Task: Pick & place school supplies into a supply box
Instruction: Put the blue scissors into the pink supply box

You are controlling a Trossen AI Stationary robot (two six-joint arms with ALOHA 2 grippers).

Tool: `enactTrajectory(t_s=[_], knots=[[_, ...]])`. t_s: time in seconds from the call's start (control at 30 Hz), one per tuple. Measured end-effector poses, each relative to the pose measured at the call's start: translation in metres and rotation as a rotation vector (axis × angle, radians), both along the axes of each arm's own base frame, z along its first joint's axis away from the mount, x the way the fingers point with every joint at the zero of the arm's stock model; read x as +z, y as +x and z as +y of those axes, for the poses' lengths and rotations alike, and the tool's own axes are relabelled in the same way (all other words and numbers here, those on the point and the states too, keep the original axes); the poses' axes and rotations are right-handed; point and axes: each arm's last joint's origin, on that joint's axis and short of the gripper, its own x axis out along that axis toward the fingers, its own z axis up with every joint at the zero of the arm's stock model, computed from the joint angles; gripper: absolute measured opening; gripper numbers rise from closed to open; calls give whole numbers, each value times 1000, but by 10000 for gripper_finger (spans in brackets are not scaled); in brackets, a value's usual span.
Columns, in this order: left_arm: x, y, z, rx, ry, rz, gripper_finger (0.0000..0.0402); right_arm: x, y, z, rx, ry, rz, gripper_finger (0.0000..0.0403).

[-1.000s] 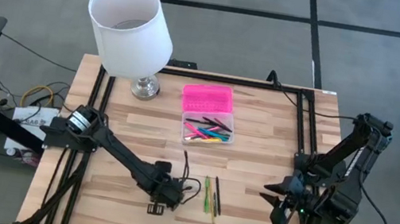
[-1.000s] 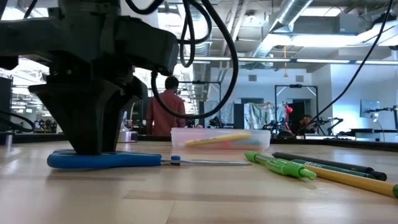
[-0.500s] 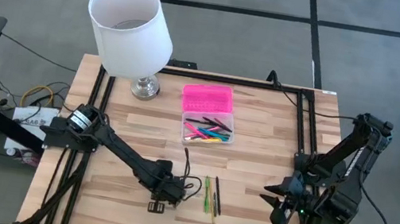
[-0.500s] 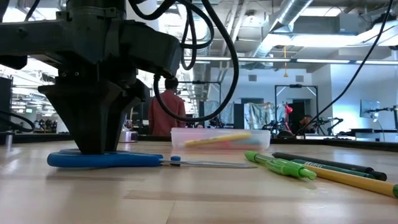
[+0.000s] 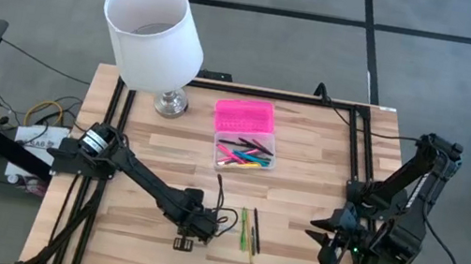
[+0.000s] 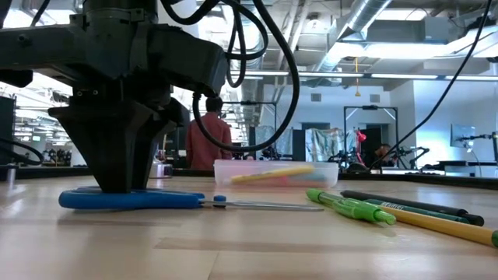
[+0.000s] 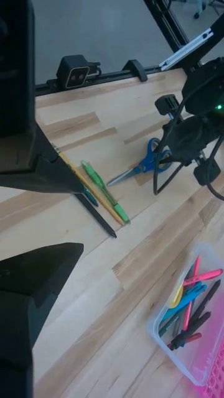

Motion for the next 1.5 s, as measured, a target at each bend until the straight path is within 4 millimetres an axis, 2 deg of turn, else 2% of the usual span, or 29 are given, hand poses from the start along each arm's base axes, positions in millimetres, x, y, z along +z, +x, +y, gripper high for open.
enactTrajectory(t_s=[1.07, 1.33, 1.5], knots=[[5, -3, 1, 23, -11, 13, 90, 0, 0, 0, 0, 2, 0, 131], [10, -10, 9, 68, 80, 41, 89, 0, 0, 0, 0, 1, 1, 131], [10, -11, 10, 93, 79, 57, 89, 0, 0, 0, 4, -4, 2, 131]])
